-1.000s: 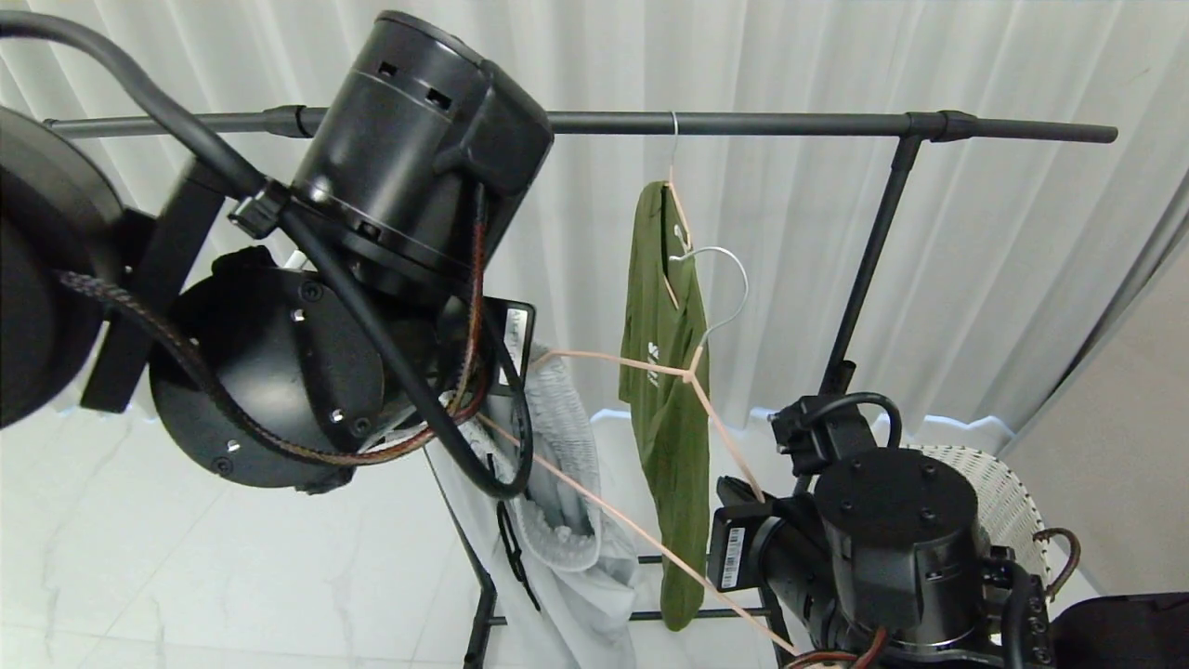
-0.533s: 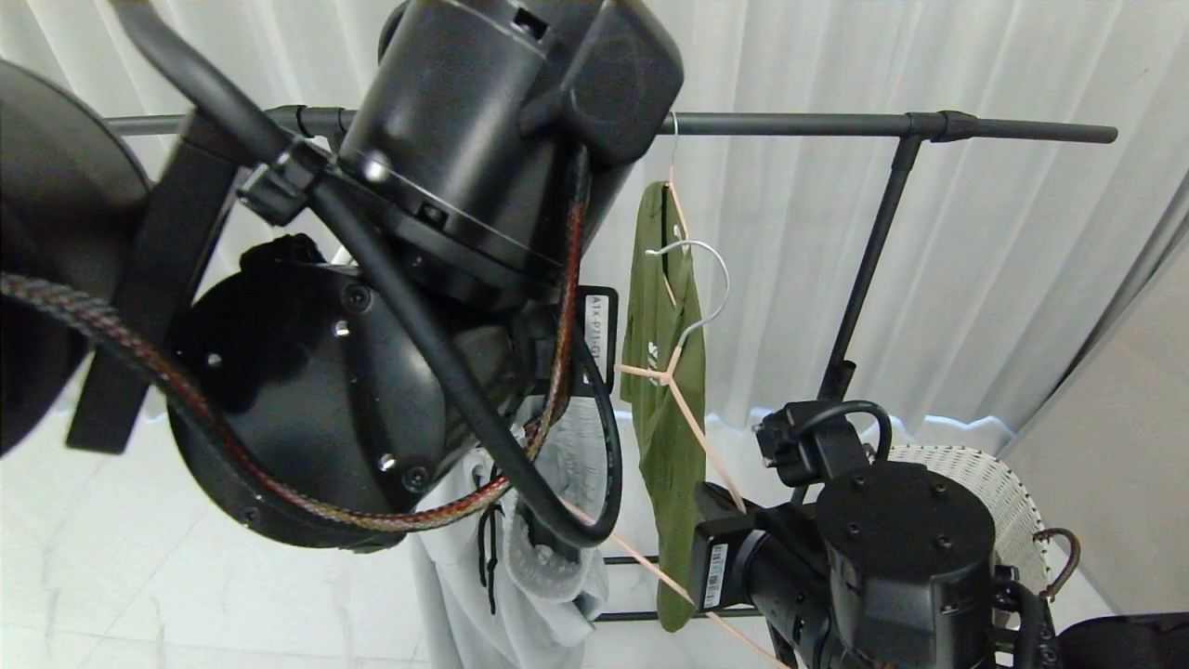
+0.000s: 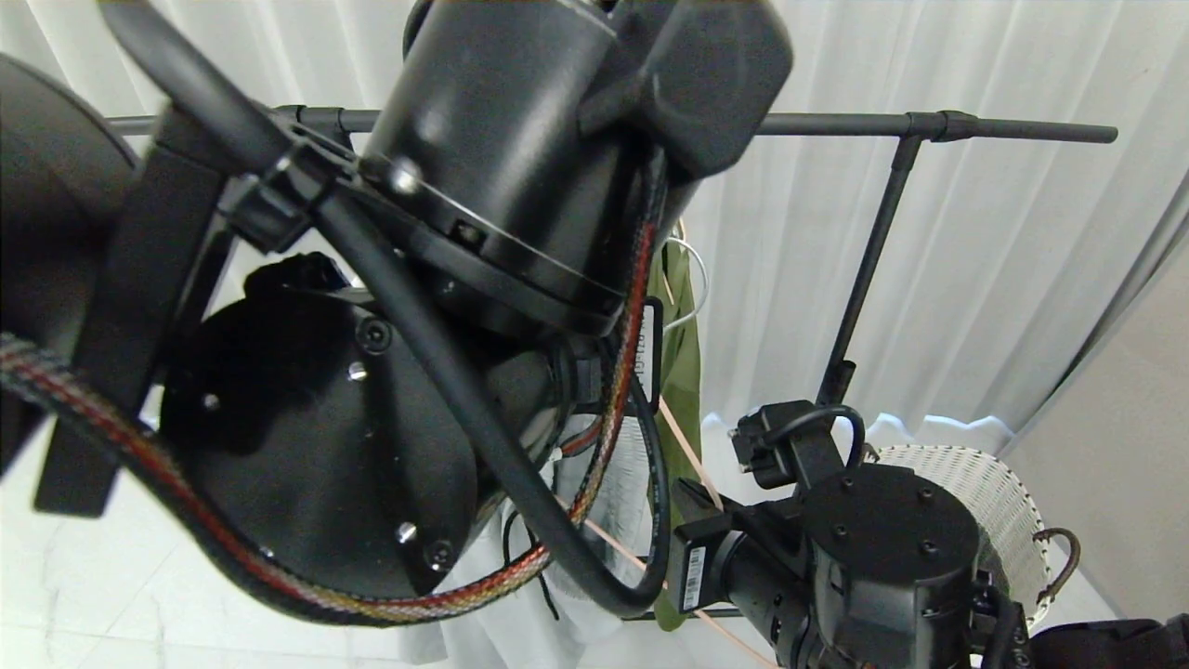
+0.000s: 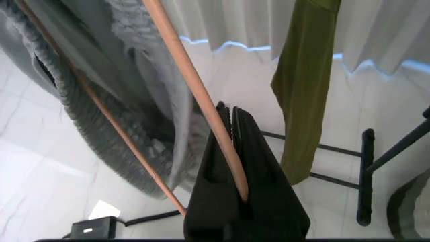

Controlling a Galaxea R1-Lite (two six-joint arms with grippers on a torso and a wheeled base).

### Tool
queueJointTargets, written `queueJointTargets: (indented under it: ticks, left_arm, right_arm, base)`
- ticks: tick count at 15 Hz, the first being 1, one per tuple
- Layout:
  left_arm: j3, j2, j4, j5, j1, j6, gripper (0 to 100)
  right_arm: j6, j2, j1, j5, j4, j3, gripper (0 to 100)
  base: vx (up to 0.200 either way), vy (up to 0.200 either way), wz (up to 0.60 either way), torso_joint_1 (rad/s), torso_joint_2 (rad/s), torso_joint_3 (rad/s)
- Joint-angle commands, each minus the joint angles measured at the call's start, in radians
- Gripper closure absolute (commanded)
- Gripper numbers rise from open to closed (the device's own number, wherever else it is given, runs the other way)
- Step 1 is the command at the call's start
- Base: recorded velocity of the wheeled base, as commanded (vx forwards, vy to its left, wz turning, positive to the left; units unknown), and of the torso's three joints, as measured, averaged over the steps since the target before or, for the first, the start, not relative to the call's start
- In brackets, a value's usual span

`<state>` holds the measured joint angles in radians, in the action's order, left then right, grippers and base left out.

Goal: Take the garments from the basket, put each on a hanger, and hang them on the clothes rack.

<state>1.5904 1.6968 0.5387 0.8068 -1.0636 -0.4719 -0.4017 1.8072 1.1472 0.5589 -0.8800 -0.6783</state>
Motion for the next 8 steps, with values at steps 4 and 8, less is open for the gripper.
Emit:
queueJointTargets:
  ticks: [4, 8]
  left_arm:
    - [-0.015, 0.004, 0.0, 0.0, -0.001, -0.005, 100]
    - [-0.052, -0.017, 0.003, 0.005, 0.022, -0.001, 100]
  right_arm:
    - [0.003, 0.026, -0.035, -0.002, -0.005, -0.026, 100]
    - [0.014, 0.026, -0.107, -0.001, -0.007, -0.06, 100]
  base:
    - [0.0, 0.0, 0.0, 0.0, 0.0, 0.0]
    - [0.0, 0.0, 0.0, 0.0, 0.0, 0.0]
